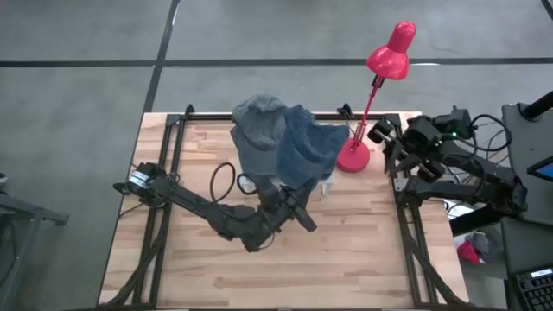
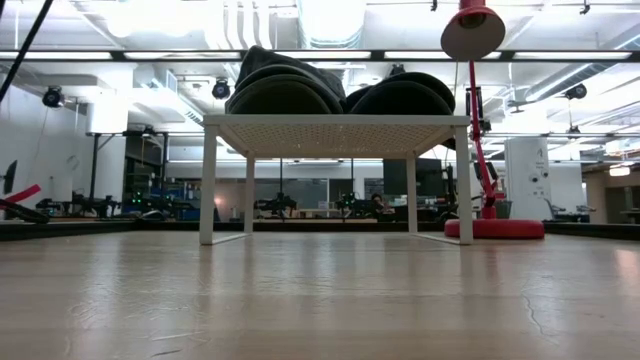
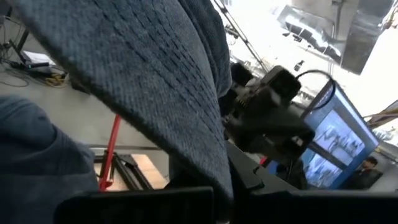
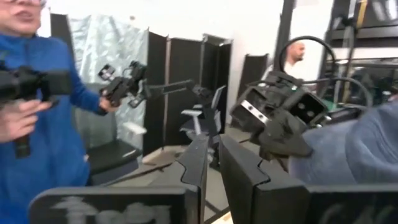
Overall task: Pick & Place hat
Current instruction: Stack the blue cap on the blue caps on the shelf
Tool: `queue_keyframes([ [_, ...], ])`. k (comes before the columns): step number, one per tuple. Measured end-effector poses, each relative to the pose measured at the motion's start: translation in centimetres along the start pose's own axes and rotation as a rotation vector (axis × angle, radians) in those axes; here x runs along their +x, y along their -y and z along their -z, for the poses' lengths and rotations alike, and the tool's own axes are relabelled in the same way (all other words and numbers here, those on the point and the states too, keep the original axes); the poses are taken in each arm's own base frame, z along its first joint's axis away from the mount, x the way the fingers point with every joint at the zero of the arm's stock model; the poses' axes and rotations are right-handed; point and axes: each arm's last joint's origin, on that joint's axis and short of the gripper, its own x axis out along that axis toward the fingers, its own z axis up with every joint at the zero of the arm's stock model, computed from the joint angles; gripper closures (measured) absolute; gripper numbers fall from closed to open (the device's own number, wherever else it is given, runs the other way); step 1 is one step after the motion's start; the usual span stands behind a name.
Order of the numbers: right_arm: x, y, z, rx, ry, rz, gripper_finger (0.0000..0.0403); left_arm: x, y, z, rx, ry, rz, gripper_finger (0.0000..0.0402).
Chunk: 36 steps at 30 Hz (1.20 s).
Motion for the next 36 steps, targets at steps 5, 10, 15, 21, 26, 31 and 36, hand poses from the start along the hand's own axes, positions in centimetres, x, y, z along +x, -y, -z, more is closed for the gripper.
queue_keyframes([
  [5, 0.3, 0.7, -1.0, 0.039, -0.065, -0.065, 0.0379, 0.1, -0.2, 0.4, 0.028, -0.020, -0.010, 0.0398],
  [10, 0.7, 1.9, -1.7, 0.072, -0.125, -0.131, 0.0390, 0.3, -0.3, 0.5, 0.035, -0.021, -0.015, 0.0398],
  [15, 1.1, 3.1, -2.5, 0.074, -0.145, -0.157, 0.0394, 0.3, -0.5, 0.8, 0.035, -0.038, -0.027, 0.0398],
  [21, 1.4, 4.7, -2.7, 0.088, -0.148, -0.158, 0.0394, 0.4, -0.9, 1.2, 0.018, -0.041, -0.070, 0.0398],
  [26, 1.5, 6.5, -2.6, 0.073, -0.107, -0.093, 0.0394, 0.4, -0.9, 1.2, 0.020, -0.036, -0.080, 0.0398],
  [31, 1.3, 8.4, -2.2, 0.028, -0.034, 0.067, 0.0394, 0.4, -1.0, 1.3, 0.038, -0.042, -0.083, 0.0398],
  [36, 1.2, 9.1, -1.8, 0.023, -0.094, 0.225, 0.0394, 0.3, -1.1, 1.5, 0.062, -0.053, -0.090, 0.0398],
])
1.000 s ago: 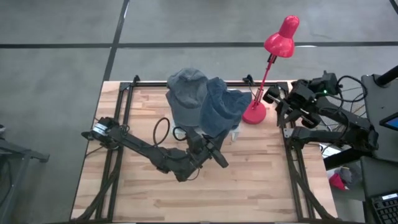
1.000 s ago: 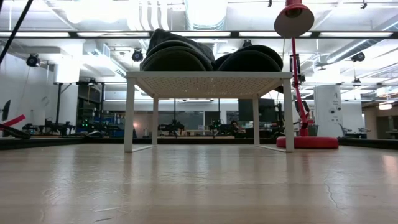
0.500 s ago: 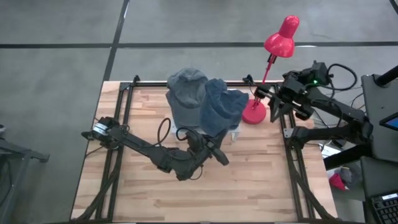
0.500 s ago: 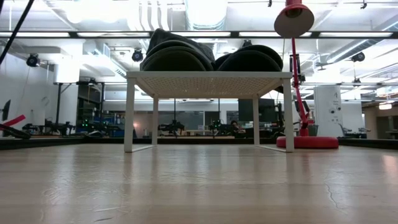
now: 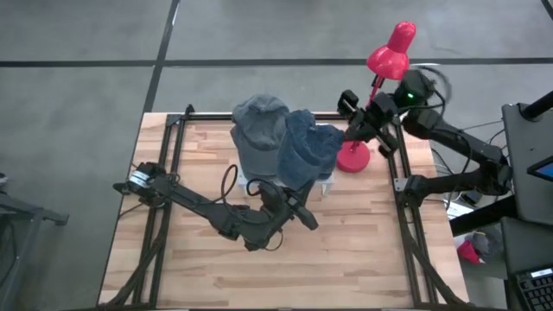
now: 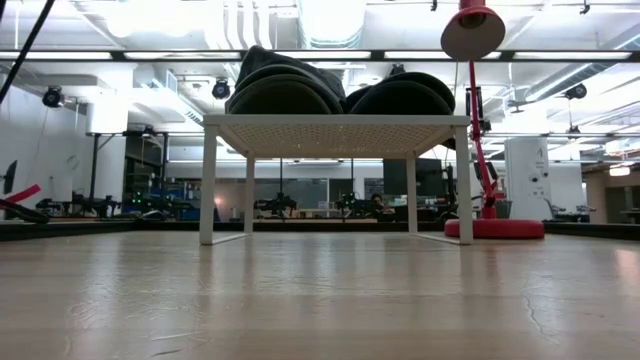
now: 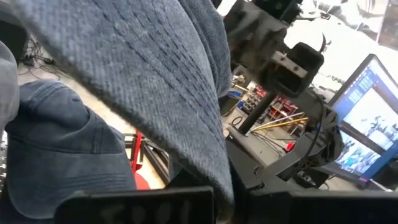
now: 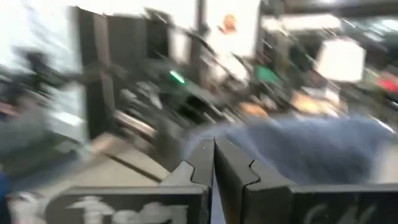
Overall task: Pick & Place hat
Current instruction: Stack the blue cap on the blue caps on the shelf
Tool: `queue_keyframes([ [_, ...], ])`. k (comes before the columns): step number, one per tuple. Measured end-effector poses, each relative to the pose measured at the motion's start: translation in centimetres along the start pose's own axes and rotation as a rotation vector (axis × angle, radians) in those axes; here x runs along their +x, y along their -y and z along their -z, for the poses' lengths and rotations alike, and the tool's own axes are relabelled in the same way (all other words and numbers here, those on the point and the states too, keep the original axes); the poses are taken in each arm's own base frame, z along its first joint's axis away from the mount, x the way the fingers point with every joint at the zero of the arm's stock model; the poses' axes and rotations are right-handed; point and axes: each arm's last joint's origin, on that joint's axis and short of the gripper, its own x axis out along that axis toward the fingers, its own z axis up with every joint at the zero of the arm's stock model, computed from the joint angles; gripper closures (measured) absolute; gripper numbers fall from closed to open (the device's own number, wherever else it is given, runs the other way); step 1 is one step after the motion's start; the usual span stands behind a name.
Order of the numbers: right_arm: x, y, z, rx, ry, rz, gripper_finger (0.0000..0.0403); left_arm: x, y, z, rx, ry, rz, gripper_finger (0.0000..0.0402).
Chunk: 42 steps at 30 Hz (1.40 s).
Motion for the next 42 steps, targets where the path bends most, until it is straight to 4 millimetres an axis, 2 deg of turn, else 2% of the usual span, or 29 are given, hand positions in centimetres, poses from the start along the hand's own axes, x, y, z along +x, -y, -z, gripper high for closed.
queue_keyframes([
  [4, -0.1, -1.0, -0.4, -0.064, -0.214, 0.220, 0.0394, 0.0, -0.1, 0.3, 0.032, -0.011, -0.007, 0.0398],
  [6, -0.2, -1.8, -1.1, -0.097, -0.323, 0.276, 0.0394, 0.1, -0.2, 0.3, 0.038, -0.014, -0.010, 0.0398],
  [9, -0.3, -2.7, -1.9, -0.101, -0.393, 0.273, 0.0394, 0.2, -0.3, 0.4, 0.049, -0.016, -0.018, 0.0398],
  [14, -0.6, -3.6, -2.9, -0.073, -0.415, 0.266, 0.0394, 0.4, -0.5, 0.5, 0.073, -0.021, -0.027, 0.0398],
  [21, -0.2, -4.5, -2.5, -0.052, -0.463, 0.201, 0.0386, 0.7, -0.7, 0.5, 0.077, -0.019, -0.033, 0.0398],
  [27, 1.1, -4.8, -1.9, -0.046, -0.477, 0.127, 0.0352, 0.7, -0.7, 0.5, 0.078, -0.022, -0.028, 0.0398],
  [32, 1.9, -4.3, -1.4, -0.031, -0.492, 0.104, 0.0308, 0.7, -0.6, 0.5, 0.085, -0.028, -0.019, 0.0398],
  [37, 2.5, -3.5, -0.7, -0.026, -0.545, 0.143, 0.0267, 0.7, -0.6, 0.5, 0.086, -0.028, -0.019, 0.0398],
  [42, 3.3, -2.9, -0.2, -0.058, -0.595, 0.194, 0.0246, 0.8, -0.7, 0.5, 0.097, -0.027, -0.020, 0.0398],
])
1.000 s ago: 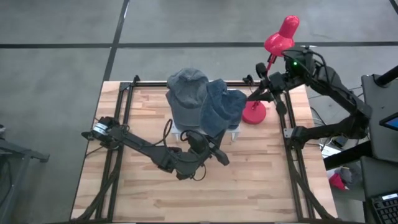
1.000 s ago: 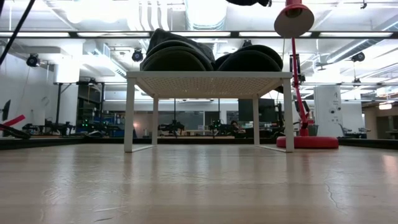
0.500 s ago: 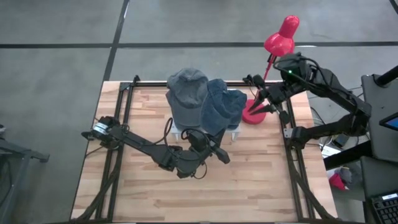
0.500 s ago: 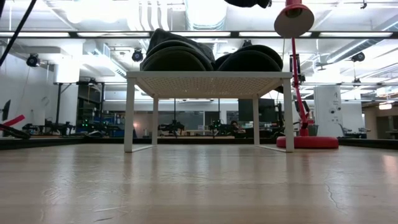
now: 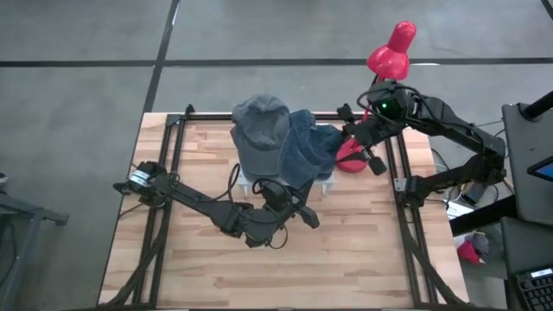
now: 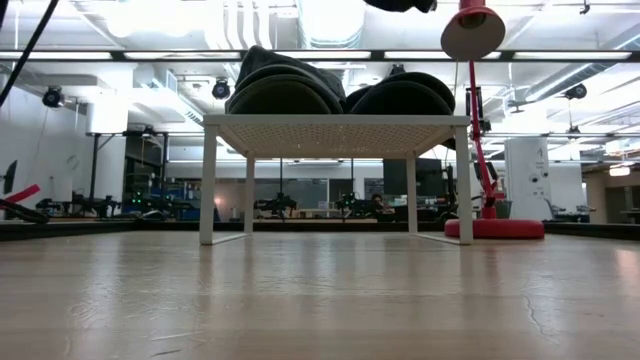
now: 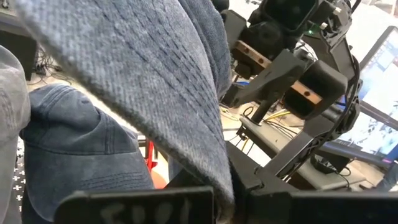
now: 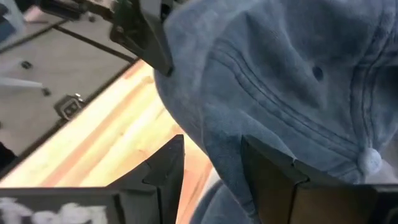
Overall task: Pick & Place hat
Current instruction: Stack the blue cap on the blue caps on the shelf
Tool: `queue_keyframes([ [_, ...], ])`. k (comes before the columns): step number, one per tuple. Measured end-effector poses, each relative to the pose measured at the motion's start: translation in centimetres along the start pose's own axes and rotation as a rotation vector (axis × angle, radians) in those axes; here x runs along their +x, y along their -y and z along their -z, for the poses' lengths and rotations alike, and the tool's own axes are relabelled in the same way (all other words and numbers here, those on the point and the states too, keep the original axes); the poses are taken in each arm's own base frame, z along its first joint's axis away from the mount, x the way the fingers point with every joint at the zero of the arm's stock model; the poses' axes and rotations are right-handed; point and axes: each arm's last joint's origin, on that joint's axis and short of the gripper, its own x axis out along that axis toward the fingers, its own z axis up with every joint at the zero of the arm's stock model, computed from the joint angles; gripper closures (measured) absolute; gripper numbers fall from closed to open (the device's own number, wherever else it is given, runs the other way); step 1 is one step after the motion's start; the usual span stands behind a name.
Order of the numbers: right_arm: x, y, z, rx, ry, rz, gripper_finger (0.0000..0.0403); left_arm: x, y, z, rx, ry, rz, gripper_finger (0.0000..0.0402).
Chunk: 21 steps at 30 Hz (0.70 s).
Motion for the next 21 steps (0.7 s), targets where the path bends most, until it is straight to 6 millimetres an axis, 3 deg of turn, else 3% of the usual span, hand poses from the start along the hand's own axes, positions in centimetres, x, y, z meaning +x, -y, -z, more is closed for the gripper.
queue_keyframes([
  [12, 0.5, 0.1, -0.6, -0.041, 0.020, 0.043, 0.0251, 0.5, -0.2, -0.1, 0.002, 0.000, 0.002, 0.0398],
  [21, 2.3, 0.0, -0.7, -0.044, -0.031, 0.049, 0.0268, 1.4, -0.5, -0.3, -0.028, 0.001, 0.010, 0.0398],
])
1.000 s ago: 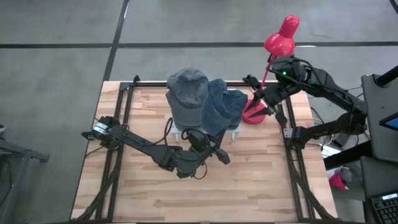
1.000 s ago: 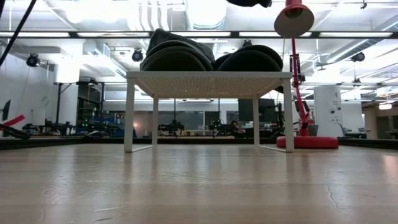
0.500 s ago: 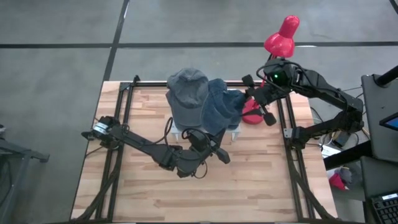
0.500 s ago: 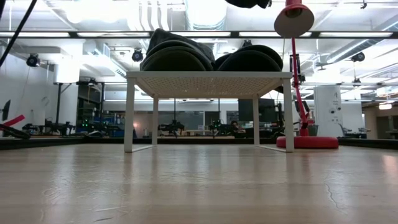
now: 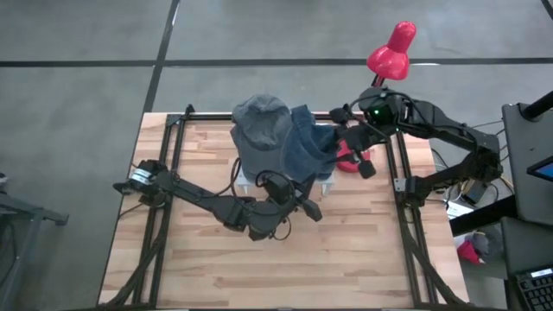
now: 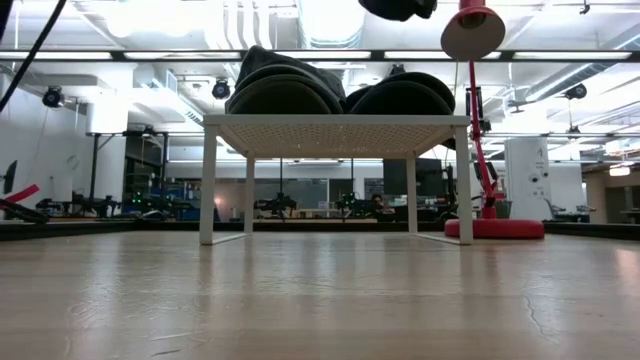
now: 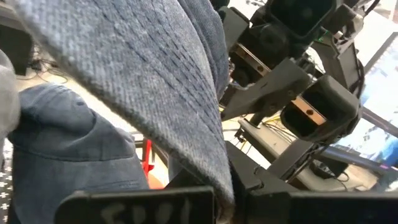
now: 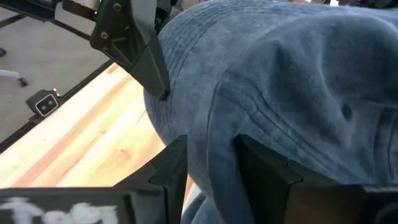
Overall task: Pick & Place hat
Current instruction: Stack the blue cap on the blue caps on the shelf
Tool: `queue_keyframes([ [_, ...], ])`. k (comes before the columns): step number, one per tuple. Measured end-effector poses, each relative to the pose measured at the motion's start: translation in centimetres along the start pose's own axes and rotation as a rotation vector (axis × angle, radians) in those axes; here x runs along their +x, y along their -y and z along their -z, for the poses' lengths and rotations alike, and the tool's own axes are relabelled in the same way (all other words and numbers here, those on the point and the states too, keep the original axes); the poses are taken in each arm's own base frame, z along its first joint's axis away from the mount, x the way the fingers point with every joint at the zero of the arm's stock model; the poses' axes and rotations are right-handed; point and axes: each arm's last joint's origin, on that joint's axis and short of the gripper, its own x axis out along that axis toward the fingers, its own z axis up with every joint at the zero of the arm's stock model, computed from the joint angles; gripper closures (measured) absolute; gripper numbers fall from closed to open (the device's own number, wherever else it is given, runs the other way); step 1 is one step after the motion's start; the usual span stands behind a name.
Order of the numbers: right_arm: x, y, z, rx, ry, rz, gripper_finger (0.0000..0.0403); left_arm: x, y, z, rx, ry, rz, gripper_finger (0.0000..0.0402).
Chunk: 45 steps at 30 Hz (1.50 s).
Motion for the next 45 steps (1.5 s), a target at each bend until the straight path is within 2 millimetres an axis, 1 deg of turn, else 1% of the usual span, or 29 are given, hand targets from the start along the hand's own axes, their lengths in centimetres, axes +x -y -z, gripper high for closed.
queue_keyframes([
  [4, 0.4, 0.0, 0.0, 0.011, -0.005, -0.005, 0.0278, 0.2, 0.0, 0.0, 0.000, -0.007, 0.014, 0.0398],
  [7, 0.3, 0.1, 0.0, 0.011, -0.008, 0.008, 0.0295, 0.2, 0.0, 0.0, 0.003, -0.008, 0.015, 0.0398],
  [9, 0.1, 0.0, -0.1, 0.011, -0.007, 0.016, 0.0312, 0.2, 0.0, 0.0, 0.004, -0.008, 0.015, 0.0398],
  [14, -0.1, -0.1, -0.1, 0.007, -0.001, 0.018, 0.0376, 0.2, 0.0, 0.0, 0.004, -0.007, 0.014, 0.0398],
  [15, -0.2, -0.1, -0.1, 0.007, -0.001, 0.018, 0.0384, 0.2, 0.0, 0.0, 0.004, -0.007, 0.014, 0.0398],
  [22, -0.1, -0.2, -0.1, 0.008, -0.003, 0.014, 0.0389, 0.2, 0.0, 0.0, 0.004, -0.007, 0.014, 0.0398],
  [24, -0.1, -0.2, -0.1, 0.008, -0.004, 0.014, 0.0390, 0.2, -0.1, 0.0, 0.003, -0.007, 0.014, 0.0393],
  [37, -0.1, -0.2, 0.0, 0.013, -0.012, 0.011, 0.0391, 0.1, 0.0, 0.0, -0.037, -0.010, 0.018, 0.0315],
  [41, -0.2, -0.2, 0.1, 0.012, -0.044, 0.055, 0.0392, -0.3, 0.2, 0.1, -0.049, -0.015, 0.025, 0.0290],
  [45, -0.3, -0.3, 0.2, 0.010, -0.057, 0.061, 0.0392, -1.0, 0.5, 0.3, -0.042, -0.025, 0.040, 0.0274],
])
